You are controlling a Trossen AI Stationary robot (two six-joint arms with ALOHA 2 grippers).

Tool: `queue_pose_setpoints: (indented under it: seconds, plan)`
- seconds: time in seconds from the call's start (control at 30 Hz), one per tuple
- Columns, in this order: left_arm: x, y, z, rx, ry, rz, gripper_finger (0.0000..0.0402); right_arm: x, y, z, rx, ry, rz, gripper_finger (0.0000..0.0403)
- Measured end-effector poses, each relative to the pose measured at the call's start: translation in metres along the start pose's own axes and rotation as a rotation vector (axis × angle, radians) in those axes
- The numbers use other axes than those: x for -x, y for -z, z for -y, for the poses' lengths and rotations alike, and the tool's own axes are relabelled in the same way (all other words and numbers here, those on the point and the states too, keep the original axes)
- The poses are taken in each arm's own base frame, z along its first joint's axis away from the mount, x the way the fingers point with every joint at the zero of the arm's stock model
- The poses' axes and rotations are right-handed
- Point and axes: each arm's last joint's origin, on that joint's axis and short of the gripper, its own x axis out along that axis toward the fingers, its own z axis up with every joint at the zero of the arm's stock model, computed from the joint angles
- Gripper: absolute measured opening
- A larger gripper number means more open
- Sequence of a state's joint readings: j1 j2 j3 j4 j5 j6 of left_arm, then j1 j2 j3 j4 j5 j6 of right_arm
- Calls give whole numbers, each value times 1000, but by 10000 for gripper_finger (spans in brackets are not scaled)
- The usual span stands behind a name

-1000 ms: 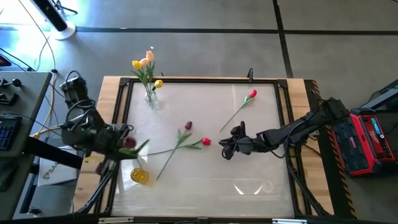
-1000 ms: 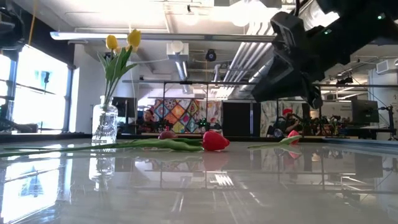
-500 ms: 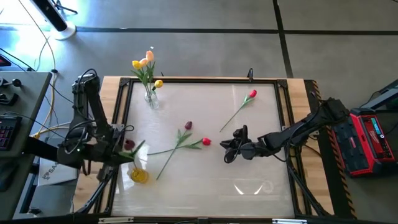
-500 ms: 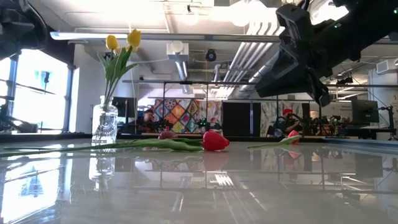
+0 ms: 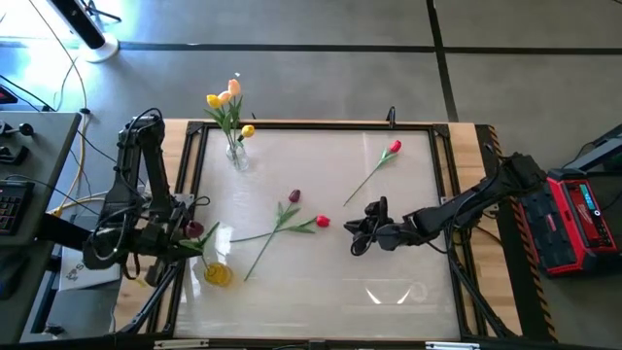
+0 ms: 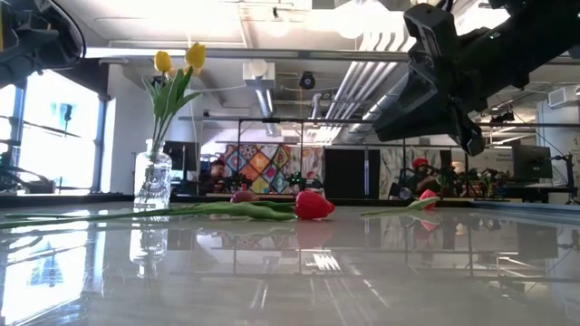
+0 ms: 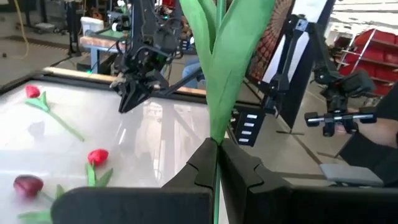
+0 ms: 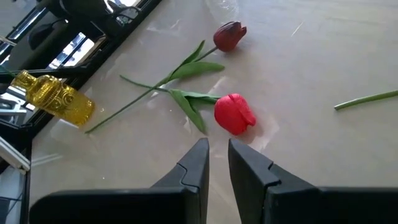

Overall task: Sort flowers into vase by color
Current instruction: Put the dark red tulip into the orange vase, then put the red tulip into the orange vase

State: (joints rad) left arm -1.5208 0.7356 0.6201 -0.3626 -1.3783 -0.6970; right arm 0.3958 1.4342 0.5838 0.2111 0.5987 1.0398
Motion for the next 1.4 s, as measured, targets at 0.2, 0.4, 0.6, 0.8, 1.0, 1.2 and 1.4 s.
queue_pose_setpoints:
  seconds: [0.2, 0.4, 0.6, 0.8, 1.0, 1.2, 1.4]
  plan:
    - [-1, 10, -4, 57, -21, -19, 2, 0, 0, 0, -13, -5, -3, 49]
    - [-1, 17, -7, 111, -35, -40, 20, 0, 0, 0, -13, -3, 2, 49]
    - [-3, 25, -2, 117, -29, -79, 45, 0, -1, -2, -26, -15, 9, 49]
    - [-7, 33, 3, 101, -33, -131, 83, 0, -5, -8, 10, -71, 51, 49]
    - [-12, 36, 3, 105, -37, -175, 112, -6, -18, 1, -14, 67, 217, 49]
    - [-11, 34, 2, 117, -31, -182, 115, -22, -39, 29, 118, 228, 188, 60]
    - [-11, 36, 3, 123, -2, -241, 115, -34, -60, 60, 17, 362, 156, 145]
